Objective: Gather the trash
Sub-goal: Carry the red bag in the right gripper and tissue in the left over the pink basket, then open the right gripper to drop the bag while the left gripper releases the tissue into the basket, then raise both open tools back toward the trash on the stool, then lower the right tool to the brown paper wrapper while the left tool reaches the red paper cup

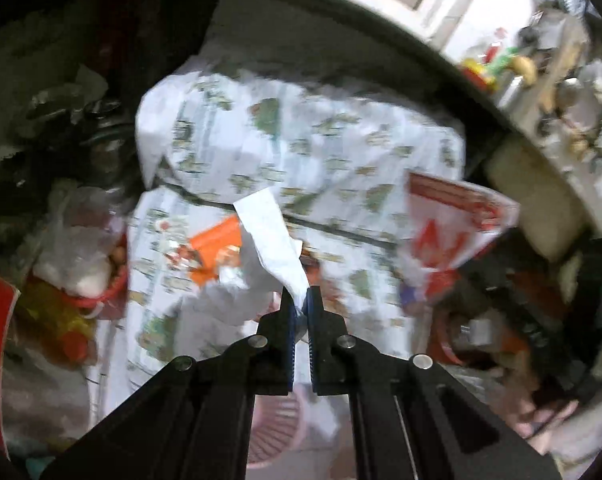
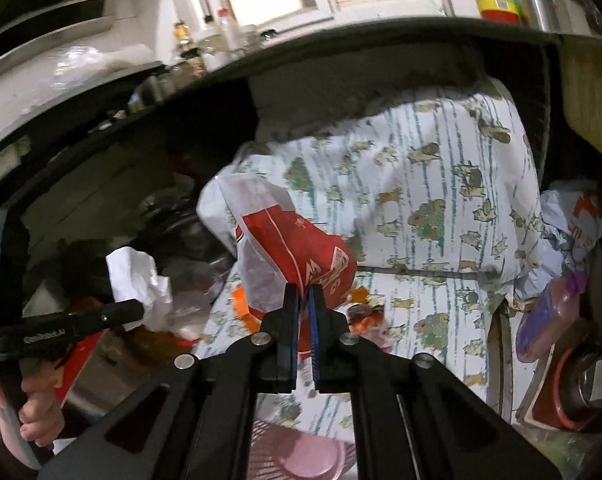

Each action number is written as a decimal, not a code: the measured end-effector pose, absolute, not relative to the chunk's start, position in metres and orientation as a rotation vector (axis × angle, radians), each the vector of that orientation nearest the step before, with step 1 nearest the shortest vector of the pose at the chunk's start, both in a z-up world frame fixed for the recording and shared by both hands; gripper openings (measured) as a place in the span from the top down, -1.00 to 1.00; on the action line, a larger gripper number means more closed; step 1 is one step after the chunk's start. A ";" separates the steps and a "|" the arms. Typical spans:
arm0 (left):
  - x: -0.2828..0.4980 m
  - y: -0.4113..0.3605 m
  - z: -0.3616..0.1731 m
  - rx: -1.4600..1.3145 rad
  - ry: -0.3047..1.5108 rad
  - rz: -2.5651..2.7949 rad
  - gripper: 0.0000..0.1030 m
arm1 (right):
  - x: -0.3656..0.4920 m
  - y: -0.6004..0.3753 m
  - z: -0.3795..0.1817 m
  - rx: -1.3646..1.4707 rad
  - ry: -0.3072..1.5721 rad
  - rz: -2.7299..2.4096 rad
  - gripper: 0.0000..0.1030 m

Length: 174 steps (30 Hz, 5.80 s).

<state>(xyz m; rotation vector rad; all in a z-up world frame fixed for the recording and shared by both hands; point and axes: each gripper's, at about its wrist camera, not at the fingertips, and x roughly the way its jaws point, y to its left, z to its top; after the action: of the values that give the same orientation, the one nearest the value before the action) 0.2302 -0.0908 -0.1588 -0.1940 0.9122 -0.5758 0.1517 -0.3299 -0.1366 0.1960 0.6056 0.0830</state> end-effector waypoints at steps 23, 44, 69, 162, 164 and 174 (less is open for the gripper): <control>0.155 -0.060 -0.276 -0.314 1.237 -0.572 0.88 | 0.082 -0.264 -0.241 0.219 0.892 0.170 0.91; 0.196 -0.081 -0.384 -0.260 1.415 -0.487 0.88 | 0.134 -0.268 -0.374 0.219 1.248 0.125 0.84; 0.195 -0.040 -0.346 -0.194 1.274 -0.275 0.08 | 0.133 -0.264 -0.375 0.206 1.271 0.089 0.24; 0.244 -0.045 -0.164 -0.001 0.573 -0.102 -0.99 | 0.199 -0.314 -0.192 -0.069 0.558 -0.132 -0.99; 0.255 -0.043 -0.174 0.020 0.588 -0.058 -0.99 | 0.204 -0.315 -0.200 -0.067 0.585 -0.129 -0.99; 0.280 -0.050 -0.192 0.045 0.644 -0.008 -1.00 | 0.228 -0.320 -0.224 -0.026 0.733 -0.053 -0.85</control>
<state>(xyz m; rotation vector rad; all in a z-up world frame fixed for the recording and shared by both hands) 0.2799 -0.0501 -0.1922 0.0447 0.6444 -0.0083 0.2279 -0.3197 -0.2243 -0.0263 0.7326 -0.0531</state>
